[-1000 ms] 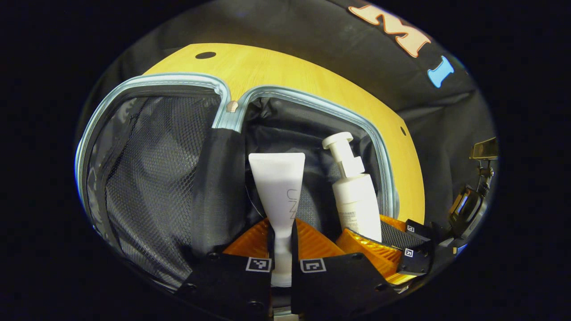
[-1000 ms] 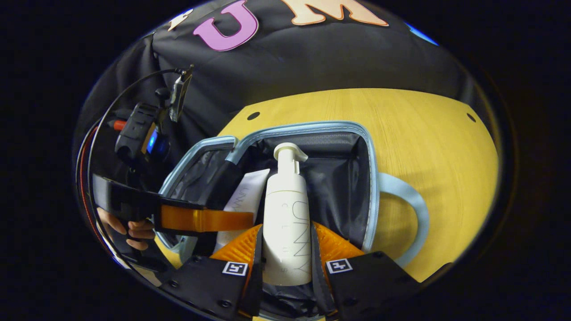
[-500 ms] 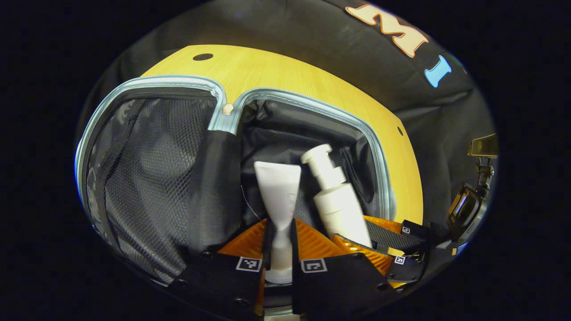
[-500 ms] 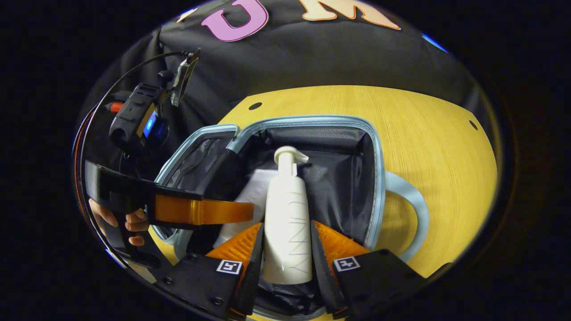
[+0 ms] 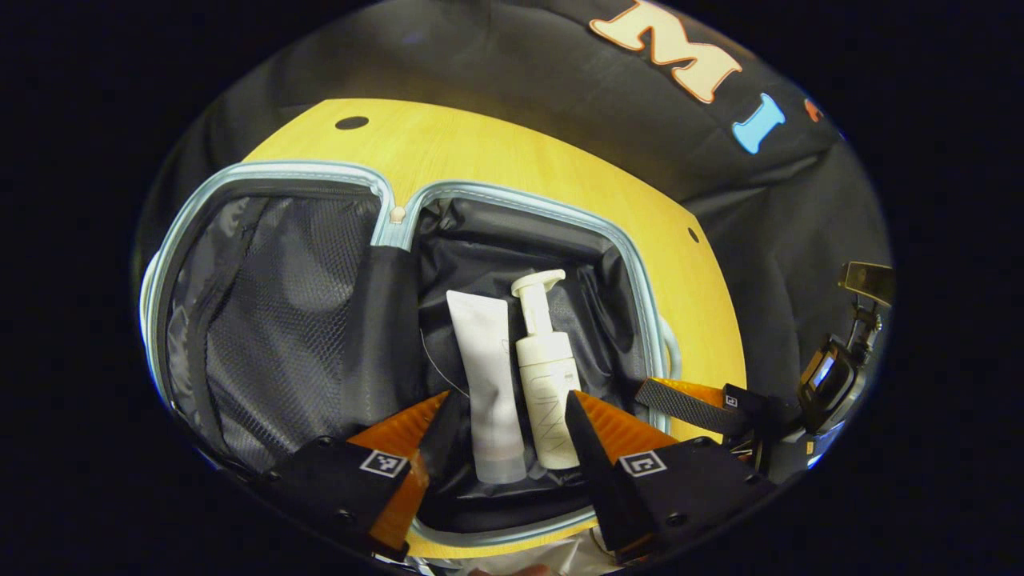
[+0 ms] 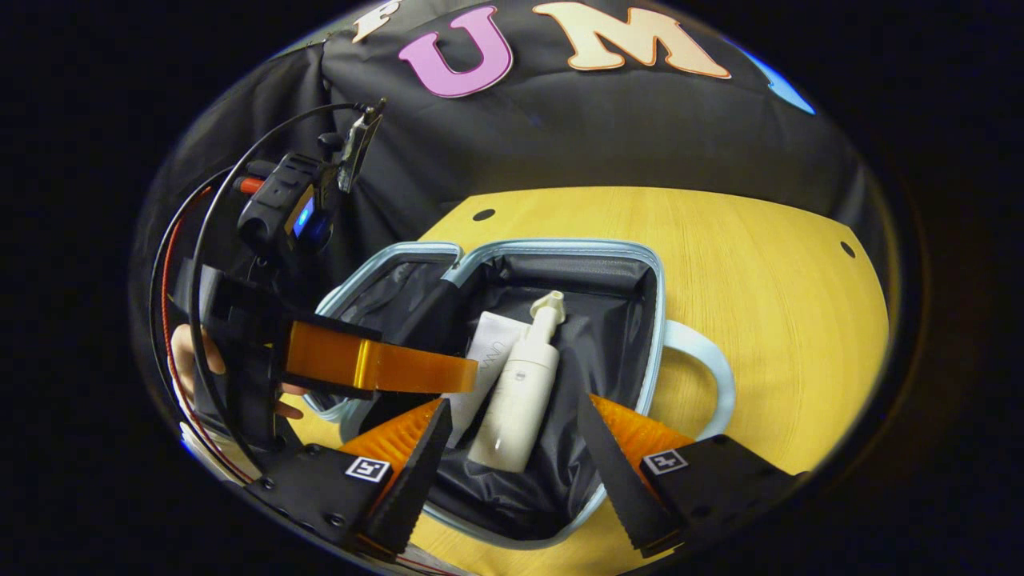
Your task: First open the suitcase, pack the skin care products into it, and then close the suitcase.
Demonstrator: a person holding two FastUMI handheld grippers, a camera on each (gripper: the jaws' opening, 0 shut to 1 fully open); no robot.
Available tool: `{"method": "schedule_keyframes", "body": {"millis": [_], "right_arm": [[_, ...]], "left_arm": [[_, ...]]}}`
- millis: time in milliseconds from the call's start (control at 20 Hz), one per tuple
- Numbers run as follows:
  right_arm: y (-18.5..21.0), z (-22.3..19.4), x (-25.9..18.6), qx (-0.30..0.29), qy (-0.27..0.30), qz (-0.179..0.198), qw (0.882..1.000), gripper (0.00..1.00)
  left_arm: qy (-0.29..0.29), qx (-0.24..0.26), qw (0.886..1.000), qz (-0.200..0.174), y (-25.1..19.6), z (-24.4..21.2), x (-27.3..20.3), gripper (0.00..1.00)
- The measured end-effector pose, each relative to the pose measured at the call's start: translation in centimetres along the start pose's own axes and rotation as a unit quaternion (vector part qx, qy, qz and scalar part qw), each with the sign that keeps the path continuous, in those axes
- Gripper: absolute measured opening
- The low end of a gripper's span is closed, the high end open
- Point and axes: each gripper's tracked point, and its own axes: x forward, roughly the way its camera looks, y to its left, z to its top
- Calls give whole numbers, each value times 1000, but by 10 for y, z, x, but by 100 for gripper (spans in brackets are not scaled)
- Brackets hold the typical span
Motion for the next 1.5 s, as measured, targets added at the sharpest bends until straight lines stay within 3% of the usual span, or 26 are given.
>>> {"method": "schedule_keyframes", "body": {"millis": [200, 350, 550, 850, 950, 1200, 1500], "right_arm": [[0, 22, -20, 0, -84, 19, 996, 98], [0, 34, -34, -7, -137, 24, 990, 99], [0, 48, -54, -29, -195, 12, 980, 98], [15, 51, -70, -40, -223, 20, 974, 99], [22, 50, -76, -45, -234, 23, 971, 99], [39, 41, -93, -33, -254, 29, 966, 98], [56, 49, -123, -27, -286, 26, 958, 94]], "left_arm": [[-47, 33, 998, 18, 13, 13, -32, 95], [-94, 41, 994, 39, 37, 30, -66, 96], [-147, -4, 988, 34, 79, 51, -118, 96], [-236, -85, 964, 89, 208, 68, -191, 95], [-250, -107, 958, 92, 245, 63, -202, 95], [-284, -144, 946, 54, 308, 52, -194, 95], [-300, -244, 919, -77, 337, 45, -154, 94]]}}
